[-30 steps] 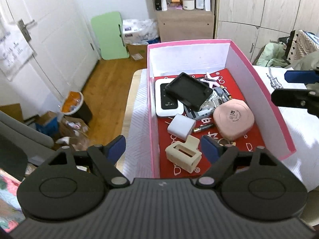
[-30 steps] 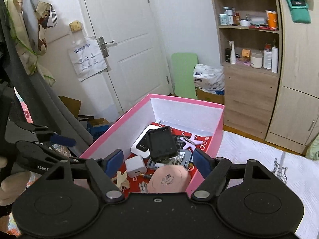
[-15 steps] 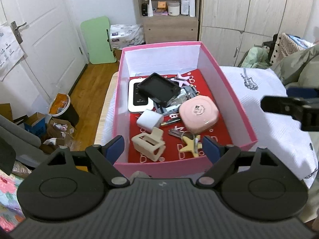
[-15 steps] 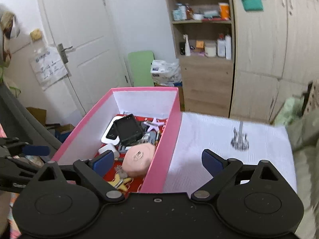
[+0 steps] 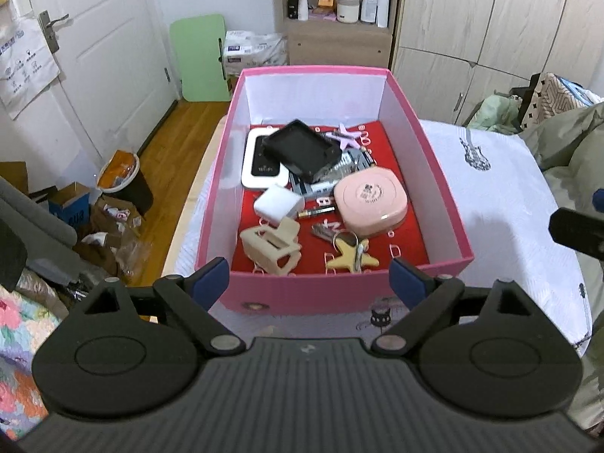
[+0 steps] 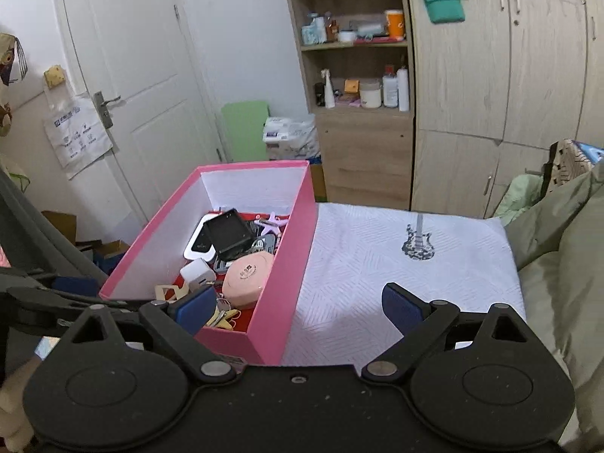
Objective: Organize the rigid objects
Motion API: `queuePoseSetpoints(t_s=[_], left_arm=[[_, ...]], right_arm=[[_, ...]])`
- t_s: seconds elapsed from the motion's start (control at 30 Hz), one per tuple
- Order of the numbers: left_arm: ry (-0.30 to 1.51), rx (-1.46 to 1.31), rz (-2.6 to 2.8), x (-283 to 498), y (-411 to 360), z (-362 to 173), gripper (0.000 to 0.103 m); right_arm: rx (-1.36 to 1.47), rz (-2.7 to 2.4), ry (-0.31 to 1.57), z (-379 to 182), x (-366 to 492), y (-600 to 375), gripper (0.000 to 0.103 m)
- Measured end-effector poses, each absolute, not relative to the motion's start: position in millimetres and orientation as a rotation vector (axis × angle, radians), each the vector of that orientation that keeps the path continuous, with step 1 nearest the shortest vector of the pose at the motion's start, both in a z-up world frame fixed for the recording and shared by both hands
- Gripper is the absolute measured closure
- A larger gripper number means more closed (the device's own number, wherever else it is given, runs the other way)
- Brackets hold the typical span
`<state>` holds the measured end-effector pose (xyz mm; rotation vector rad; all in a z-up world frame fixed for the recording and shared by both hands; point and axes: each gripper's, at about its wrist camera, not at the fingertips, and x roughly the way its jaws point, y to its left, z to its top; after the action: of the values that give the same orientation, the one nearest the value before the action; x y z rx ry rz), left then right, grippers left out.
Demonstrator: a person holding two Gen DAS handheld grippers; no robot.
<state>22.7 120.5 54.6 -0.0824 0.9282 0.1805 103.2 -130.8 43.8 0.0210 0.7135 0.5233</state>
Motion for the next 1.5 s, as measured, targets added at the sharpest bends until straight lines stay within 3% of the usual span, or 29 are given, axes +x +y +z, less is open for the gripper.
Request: queuePoseSetpoints(t_s=[0.73,1.03,1.5], left_arm=[[0.916,-0.056,0.143,-3,97,49,0.011],[0.89,-0.056,0.164,-5,96,50,0.003],[0.881,-0.041,0.15,-5,89,48,0.002]], right_arm=[[-0.051,0.439,0.656,41,71,-135,0.006],[-0.059,0.402,0.657,37,73,-142,0.006],[-0.076,0.396,0.654,33,68,-143,0.006]])
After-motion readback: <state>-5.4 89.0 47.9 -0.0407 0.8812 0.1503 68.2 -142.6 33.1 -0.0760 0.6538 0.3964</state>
